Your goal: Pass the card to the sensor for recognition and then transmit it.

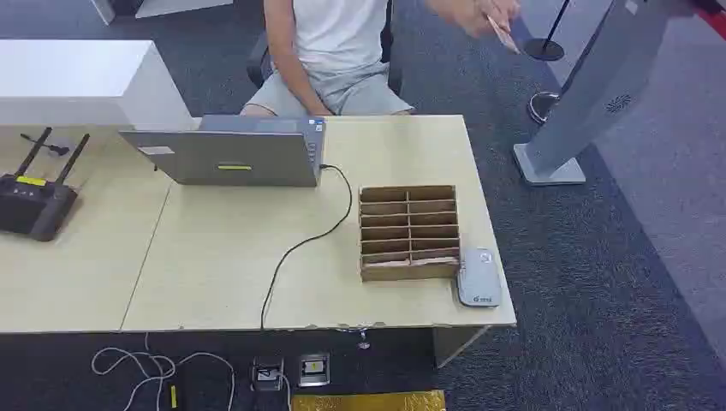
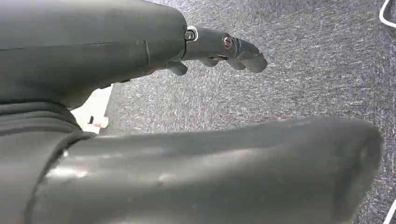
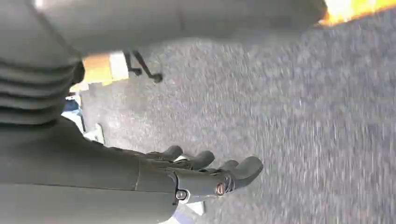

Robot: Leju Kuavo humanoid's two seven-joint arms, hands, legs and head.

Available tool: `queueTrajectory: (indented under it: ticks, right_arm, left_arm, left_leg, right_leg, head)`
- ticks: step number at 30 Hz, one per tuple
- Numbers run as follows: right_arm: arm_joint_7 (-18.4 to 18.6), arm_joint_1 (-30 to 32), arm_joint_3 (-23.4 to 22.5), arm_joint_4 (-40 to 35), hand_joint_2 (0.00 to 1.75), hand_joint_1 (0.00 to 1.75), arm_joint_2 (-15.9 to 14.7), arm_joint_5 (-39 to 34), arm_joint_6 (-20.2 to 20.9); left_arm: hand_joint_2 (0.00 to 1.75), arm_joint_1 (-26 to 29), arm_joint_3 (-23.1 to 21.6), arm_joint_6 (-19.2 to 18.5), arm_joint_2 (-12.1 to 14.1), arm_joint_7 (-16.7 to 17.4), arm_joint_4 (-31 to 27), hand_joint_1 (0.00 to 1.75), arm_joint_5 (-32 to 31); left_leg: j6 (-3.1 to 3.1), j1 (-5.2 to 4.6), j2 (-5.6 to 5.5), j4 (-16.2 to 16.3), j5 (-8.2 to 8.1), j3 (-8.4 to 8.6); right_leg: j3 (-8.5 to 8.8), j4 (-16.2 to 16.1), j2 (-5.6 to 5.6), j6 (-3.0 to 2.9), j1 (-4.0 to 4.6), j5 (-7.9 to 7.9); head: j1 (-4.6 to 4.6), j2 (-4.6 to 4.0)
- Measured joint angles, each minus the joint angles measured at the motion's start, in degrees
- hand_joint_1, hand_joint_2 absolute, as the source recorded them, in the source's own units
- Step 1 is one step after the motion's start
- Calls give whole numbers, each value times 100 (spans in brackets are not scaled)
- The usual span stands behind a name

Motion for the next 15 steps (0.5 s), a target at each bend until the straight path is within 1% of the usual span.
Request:
queueTrajectory:
  ticks: [2, 4, 10, 12, 14, 15]
  right_arm:
    - [-94, -8, -2, 0, 175, 0, -78, -204, -183]
    - [-203, -96, -63, -2, 175, 0, -203, -591, -410]
    - [-400, -577, -258, -83, 175, 0, -816, -1292, -690]
    - [-555, -864, -345, -131, 175, 0, -1131, -1594, -728]
    - [-625, -1127, -374, -194, 175, 0, -1507, -1711, -789]
    - [-651, -1230, -387, -214, 175, 0, -1626, -1746, -815]
  left_arm:
    - [0, 0, -2, -2, 2, -2, 0, 0, -2]
    - [0, 0, -11, -11, 17, -24, 0, 0, -4]
    - [0, -11, -42, -15, 39, -87, 0, 0, -7]
    - [0, -18, -42, -7, 57, -109, 0, 0, -7]
    - [0, -38, -44, -2, 70, -116, 0, 0, -7]
    - [0, -37, -44, -2, 79, -118, 0, 0, -7]
  left_leg:
    - [0, -1, 0, 0, 0, -1]
    - [0, -4, 3, 0, 0, -1]
    - [8, -15, 5, 1, 5, 0]
    - [19, -41, 9, 1, 12, 1]
    - [24, -42, 6, 1, 15, 1]
    - [24, -37, 3, 1, 15, 1]
  right_leg:
    - [1, 0, 0, 2, -2, 2]
    - [-1, 0, 0, 4, -5, 3]
    - [5, 0, 2, 16, -16, 12]
    - [-9, 4, 7, 27, -41, 19]
    - [-4, 4, 3, 28, -42, 18]
    - [0, 3, -1, 28, -38, 18]
  head:
    - [-2, 0]
    - [-4, 0]
    - [-2, 0]
    - [-11, 0]
    - [2, 0]
    - [7, 0]
